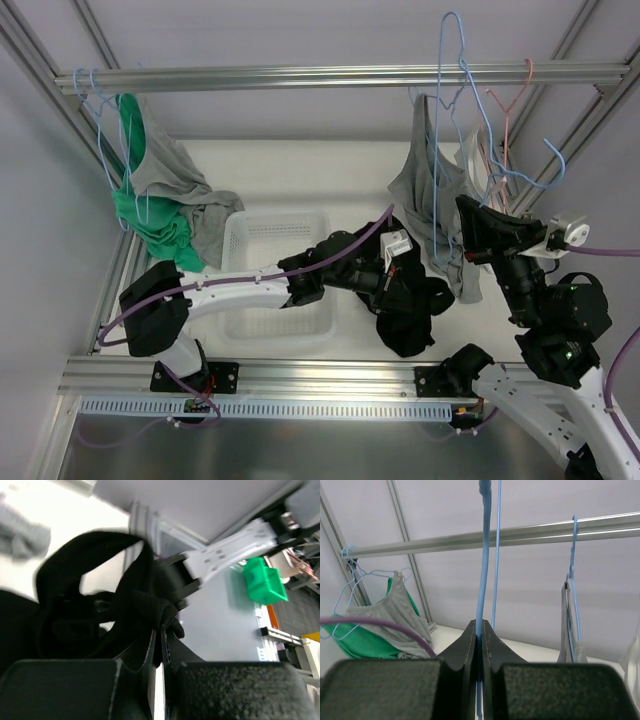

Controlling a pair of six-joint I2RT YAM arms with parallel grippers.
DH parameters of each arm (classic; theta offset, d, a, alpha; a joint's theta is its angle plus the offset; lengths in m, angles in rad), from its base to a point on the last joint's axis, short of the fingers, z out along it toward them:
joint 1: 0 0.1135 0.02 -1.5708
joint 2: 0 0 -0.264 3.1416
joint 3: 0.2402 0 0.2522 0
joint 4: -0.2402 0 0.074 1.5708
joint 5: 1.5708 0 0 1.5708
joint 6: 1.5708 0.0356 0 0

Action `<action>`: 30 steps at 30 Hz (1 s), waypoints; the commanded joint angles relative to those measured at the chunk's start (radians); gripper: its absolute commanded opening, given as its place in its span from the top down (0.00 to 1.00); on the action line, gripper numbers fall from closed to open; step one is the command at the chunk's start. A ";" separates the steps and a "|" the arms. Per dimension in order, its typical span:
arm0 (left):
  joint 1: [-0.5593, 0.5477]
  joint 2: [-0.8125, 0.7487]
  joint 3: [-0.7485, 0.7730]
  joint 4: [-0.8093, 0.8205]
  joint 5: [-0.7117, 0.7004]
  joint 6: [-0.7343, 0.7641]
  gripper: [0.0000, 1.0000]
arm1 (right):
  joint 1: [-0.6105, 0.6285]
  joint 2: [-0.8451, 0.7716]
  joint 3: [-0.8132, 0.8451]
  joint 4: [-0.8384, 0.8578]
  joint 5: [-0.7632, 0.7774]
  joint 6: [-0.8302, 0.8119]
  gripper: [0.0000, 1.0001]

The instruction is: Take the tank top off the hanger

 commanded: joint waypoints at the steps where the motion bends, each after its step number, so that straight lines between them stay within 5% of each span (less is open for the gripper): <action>1: -0.009 0.043 -0.058 0.101 -0.053 -0.030 1.00 | 0.003 -0.010 -0.031 0.204 0.056 -0.032 1.00; 5: -0.013 0.073 -0.058 -0.069 -0.253 0.005 1.00 | 0.003 -0.072 -0.027 0.044 0.033 -0.029 1.00; 6: -0.016 0.077 -0.049 -0.167 -0.339 0.011 0.93 | 0.003 -0.076 0.040 -0.144 0.007 -0.029 1.00; 8: -0.036 0.067 -0.026 -0.260 -0.445 0.035 0.67 | 0.003 -0.035 0.149 -0.361 -0.027 -0.004 1.00; 9: -0.044 0.056 -0.025 -0.336 -0.575 0.040 0.18 | 0.003 -0.015 0.253 -0.565 -0.025 0.020 1.00; 10: -0.053 0.041 -0.025 -0.369 -0.638 0.040 0.01 | 0.003 0.015 0.287 -0.646 -0.027 0.061 1.00; 18: -0.058 -0.206 -0.033 -0.614 -1.035 0.034 0.01 | 0.003 0.023 0.386 -1.018 0.047 0.207 1.00; 25: -0.058 -0.391 0.005 -0.630 -0.926 0.106 0.01 | 0.003 0.215 0.447 -1.018 0.069 0.207 1.00; 30: -0.058 -0.501 -0.004 -0.631 -0.918 0.118 0.01 | 0.004 0.437 0.654 -0.966 0.110 0.128 1.00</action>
